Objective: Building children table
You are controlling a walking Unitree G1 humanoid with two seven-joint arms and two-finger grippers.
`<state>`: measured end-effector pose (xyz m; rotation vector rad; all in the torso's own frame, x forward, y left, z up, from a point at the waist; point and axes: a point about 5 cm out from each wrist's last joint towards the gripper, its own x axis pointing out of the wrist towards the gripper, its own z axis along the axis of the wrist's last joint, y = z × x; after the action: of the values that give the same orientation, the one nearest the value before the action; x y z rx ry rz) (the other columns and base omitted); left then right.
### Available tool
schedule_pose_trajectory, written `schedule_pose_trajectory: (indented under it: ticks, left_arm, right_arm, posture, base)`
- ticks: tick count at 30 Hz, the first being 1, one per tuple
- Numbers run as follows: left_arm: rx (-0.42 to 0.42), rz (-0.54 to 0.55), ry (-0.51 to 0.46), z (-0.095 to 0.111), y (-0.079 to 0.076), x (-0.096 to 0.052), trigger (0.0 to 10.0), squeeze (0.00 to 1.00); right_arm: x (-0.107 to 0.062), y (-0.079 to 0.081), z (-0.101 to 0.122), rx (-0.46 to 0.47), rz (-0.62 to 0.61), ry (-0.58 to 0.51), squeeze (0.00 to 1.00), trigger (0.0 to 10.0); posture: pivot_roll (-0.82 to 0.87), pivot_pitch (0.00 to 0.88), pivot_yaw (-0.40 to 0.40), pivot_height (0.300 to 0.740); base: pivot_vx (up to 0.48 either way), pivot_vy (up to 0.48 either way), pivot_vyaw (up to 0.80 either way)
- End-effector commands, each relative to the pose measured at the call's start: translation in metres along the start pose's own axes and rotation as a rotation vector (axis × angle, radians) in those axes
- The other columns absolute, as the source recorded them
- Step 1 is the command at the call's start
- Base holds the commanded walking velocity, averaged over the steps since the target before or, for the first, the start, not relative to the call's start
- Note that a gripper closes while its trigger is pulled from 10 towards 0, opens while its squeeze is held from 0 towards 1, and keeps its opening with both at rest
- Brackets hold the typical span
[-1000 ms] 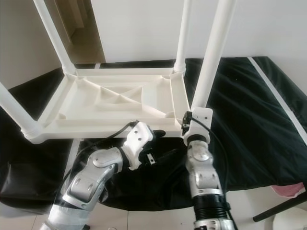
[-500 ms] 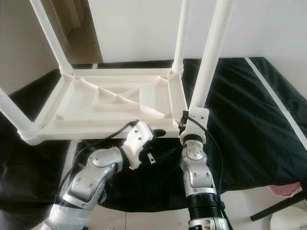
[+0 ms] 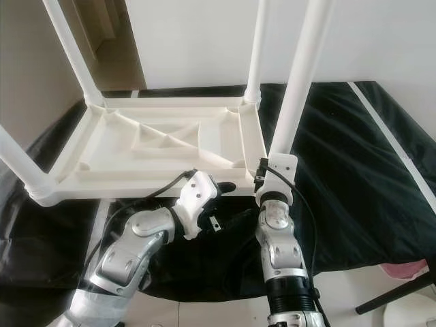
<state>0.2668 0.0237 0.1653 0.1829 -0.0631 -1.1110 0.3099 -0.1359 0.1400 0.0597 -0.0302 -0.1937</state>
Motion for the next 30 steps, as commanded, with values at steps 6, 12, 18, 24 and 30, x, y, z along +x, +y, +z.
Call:
schedule_pose_trajectory:
  ticks: [6,12,18,24,30]
  left_arm:
    - [-0.007,0.038,0.000,-0.002,0.001,0.003,10.0,0.00]
    - [-0.007,0.039,-0.001,-0.002,0.001,0.003,10.0,0.00]
    - [-0.007,0.040,0.001,-0.002,0.000,0.002,10.0,0.00]
    - [-0.008,0.033,0.005,-0.004,-0.001,0.003,10.0,0.00]
    - [0.005,0.029,0.008,-0.004,0.001,0.005,10.0,0.00]
  right_arm:
    - [-0.006,-0.001,-0.004,0.009,0.105,-0.012,1.00,10.0]
    - [-0.010,-0.020,-0.003,0.009,0.163,-0.045,1.00,10.0]
    - [-0.013,-0.038,-0.006,-0.041,0.280,-0.049,0.80,10.0]
    - [-0.009,-0.058,-0.006,-0.125,0.475,-0.037,0.00,10.0]
    - [0.001,-0.064,0.002,-0.176,0.649,-0.024,0.00,10.0]
  posture:
    - [-0.06,0.032,0.011,0.740]
    - [-0.06,0.031,0.005,0.740]
    - [-0.07,0.029,0.006,0.740]
    - [-0.07,0.027,0.011,0.740]
    - [-0.07,0.010,0.013,0.740]
  base:
    - [0.000,0.000,0.00]
    - [0.000,0.000,0.00]
    - [0.000,0.000,0.00]
    - [0.000,0.000,0.00]
    - [0.000,0.000,0.00]
